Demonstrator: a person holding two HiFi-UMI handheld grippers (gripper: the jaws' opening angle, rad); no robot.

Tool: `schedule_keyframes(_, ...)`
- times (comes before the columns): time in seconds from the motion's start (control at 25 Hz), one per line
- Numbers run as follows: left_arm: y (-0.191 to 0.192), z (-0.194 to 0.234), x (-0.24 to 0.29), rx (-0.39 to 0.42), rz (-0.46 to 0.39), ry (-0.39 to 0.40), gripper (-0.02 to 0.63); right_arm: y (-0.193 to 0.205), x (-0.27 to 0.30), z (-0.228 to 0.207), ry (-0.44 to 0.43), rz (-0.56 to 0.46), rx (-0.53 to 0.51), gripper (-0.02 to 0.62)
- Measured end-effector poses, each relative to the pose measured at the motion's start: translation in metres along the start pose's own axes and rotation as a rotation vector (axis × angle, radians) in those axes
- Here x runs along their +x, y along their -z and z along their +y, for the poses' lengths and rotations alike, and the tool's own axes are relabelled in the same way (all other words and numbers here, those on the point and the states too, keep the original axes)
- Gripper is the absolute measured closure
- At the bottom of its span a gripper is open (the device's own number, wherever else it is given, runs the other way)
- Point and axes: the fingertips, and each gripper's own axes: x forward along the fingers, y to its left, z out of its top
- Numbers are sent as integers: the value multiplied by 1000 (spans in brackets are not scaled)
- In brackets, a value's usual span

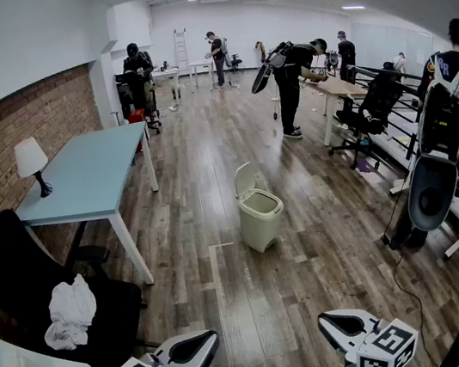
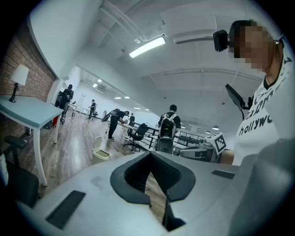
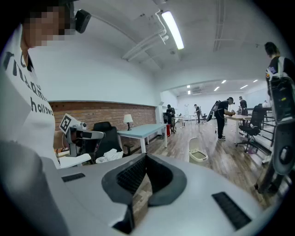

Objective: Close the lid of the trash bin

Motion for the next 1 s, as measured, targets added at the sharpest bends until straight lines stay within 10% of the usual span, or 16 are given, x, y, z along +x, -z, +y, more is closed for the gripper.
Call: schedule_keyframes(1.0,8,66,12,-38,5,39,600,12,51,-12,35,-85,169,584)
